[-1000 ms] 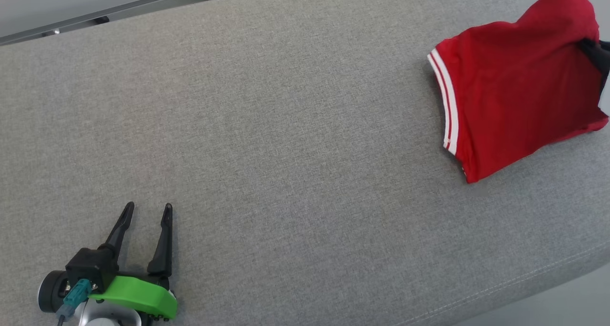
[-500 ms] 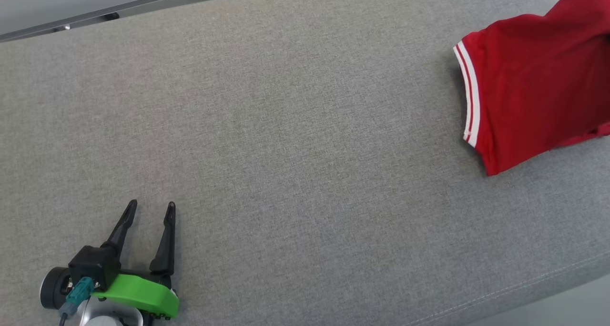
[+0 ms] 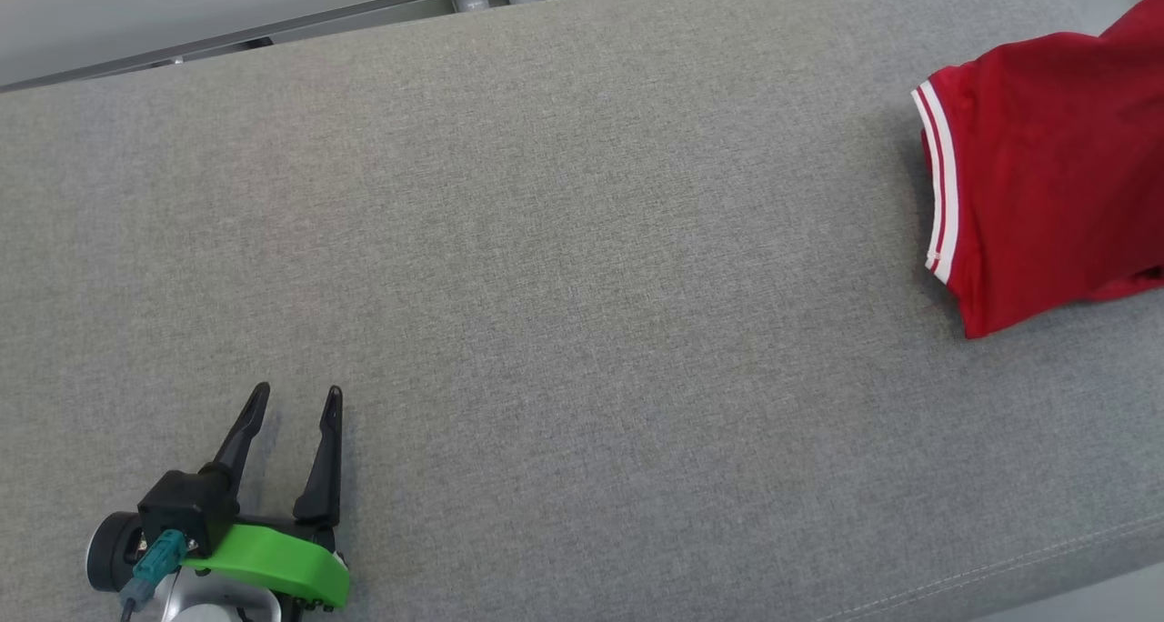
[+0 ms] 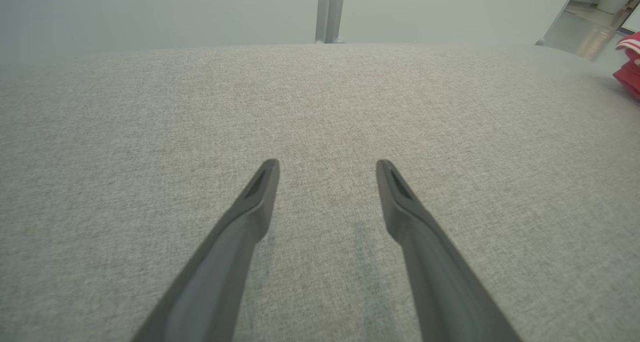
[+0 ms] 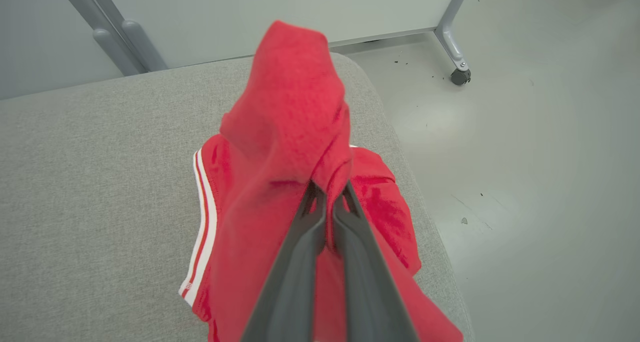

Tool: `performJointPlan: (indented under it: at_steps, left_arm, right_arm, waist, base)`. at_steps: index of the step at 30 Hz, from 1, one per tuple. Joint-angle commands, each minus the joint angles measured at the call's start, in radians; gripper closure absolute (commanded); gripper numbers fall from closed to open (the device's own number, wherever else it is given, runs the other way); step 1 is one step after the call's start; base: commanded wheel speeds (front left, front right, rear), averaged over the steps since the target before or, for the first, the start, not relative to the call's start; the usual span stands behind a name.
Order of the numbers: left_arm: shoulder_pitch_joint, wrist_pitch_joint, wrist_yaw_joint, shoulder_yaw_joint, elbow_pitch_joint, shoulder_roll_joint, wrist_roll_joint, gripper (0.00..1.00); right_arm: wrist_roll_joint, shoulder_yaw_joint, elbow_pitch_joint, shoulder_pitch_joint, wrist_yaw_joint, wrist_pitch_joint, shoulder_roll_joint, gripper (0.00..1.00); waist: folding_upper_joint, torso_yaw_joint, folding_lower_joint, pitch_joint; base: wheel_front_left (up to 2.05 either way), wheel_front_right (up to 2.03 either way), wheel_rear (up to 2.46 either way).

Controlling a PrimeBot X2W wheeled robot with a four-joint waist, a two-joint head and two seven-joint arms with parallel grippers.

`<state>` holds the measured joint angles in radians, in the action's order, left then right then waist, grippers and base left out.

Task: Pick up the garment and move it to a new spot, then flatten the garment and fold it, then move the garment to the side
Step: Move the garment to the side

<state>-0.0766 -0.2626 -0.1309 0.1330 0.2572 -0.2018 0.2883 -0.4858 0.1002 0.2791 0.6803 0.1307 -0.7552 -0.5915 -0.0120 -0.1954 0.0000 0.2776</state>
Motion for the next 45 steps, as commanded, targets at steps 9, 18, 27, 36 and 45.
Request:
performJointPlan:
  at_steps: [9, 18, 27, 36, 45]
  left_arm:
    - [0.001, -0.002, 0.000, -0.003, 0.001, 0.004, 0.003, 0.00]
    - [0.009, -0.002, 0.000, -0.014, 0.004, 0.009, 0.006, 0.00]
    - [0.026, -0.002, 0.000, -0.026, 0.003, 0.021, 0.006, 0.00]
    - [0.050, -0.002, 0.013, -0.074, -0.031, 0.050, -0.011, 0.00]
    - [0.054, -0.002, 0.024, -0.122, -0.059, 0.079, -0.036, 0.00]
  right_arm:
    - [0.091, 0.039, 0.092, -0.040, 0.000, 0.085, -0.013, 1.00]
    - [0.288, 0.137, 0.201, -0.011, 0.000, 0.270, 0.064, 0.00]
    - [0.355, 0.108, 0.178, -0.039, 0.000, 0.485, 0.114, 0.00]
    - [0.315, 0.026, 0.057, -0.132, 0.000, 0.676, 0.147, 0.00]
    - [0.310, 0.026, -0.068, -0.287, 0.000, 0.807, 0.212, 0.00]
  waist:
    - [0.0120, 0.016, 0.0000, -0.006]
    - [0.0120, 0.025, 0.0000, -0.024]
    - [0.0120, 0.028, 0.0000, -0.049]
    - [0.0120, 0.049, 0.0000, -0.096]
    - [0.0120, 0.118, 0.0000, -0.139]
  base:
    - [0.00, 0.00, 0.00]
    - [0.00, 0.00, 0.00]
    - [0.00, 0.00, 0.00]
    - [0.00, 0.00, 0.00]
    - [0.00, 0.00, 0.00]
